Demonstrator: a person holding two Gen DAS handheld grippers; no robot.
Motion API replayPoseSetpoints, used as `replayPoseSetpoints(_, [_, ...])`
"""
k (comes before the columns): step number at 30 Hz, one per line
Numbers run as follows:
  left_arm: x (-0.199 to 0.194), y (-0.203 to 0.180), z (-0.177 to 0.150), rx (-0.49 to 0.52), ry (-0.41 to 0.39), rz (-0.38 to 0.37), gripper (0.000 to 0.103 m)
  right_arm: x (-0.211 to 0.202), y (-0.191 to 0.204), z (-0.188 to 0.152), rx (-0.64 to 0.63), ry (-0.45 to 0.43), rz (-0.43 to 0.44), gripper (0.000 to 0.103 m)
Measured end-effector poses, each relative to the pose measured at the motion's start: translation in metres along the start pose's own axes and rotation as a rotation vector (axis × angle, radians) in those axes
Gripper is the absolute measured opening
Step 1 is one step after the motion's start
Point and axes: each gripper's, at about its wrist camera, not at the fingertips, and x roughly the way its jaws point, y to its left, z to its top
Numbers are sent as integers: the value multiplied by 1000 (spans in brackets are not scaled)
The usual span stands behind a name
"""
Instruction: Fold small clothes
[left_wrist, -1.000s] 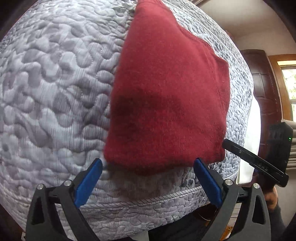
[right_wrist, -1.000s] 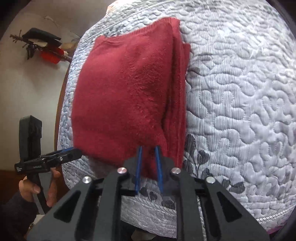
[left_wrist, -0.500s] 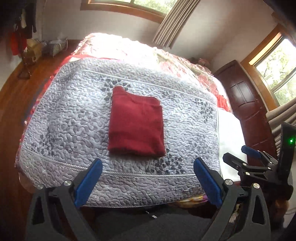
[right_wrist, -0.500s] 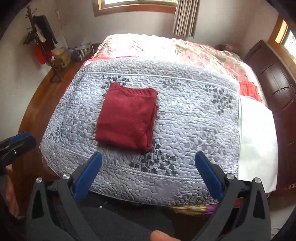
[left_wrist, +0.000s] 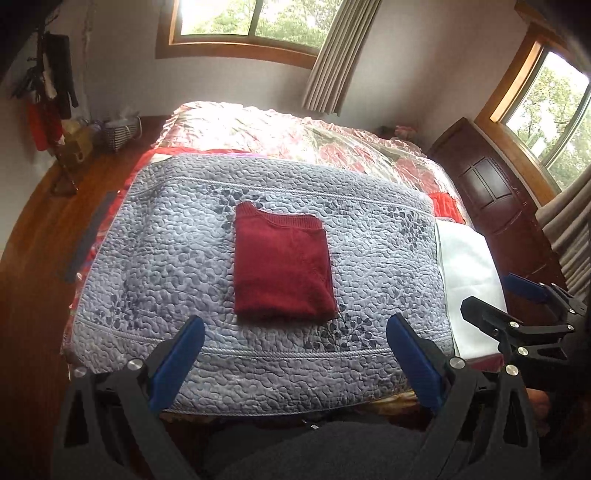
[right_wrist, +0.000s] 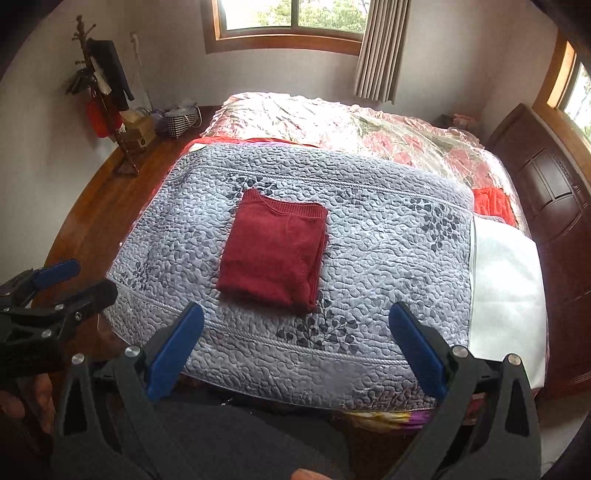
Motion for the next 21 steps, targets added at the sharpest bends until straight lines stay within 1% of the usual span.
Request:
replayPoseSetpoints(4, [1, -3, -6, 5, 10, -5, 99, -1, 2, -2, -1, -5, 11, 100])
replayPoseSetpoints(8, [2, -8, -9, 26, 15, -5, 99, 1, 1, -3, 16, -2, 4, 100])
replayPoseSetpoints(13, [3, -11, -8, 36, 21, -7, 99, 6, -2, -3, 40, 8, 0, 100])
replayPoseSetpoints(16, [5, -13, -7, 37, 26, -16, 99, 8, -6, -4, 57, -6, 17, 100])
replayPoseSetpoints(21, [7, -12, -5, 36, 25, -18, 99, 14, -4, -1, 43, 4, 5, 99])
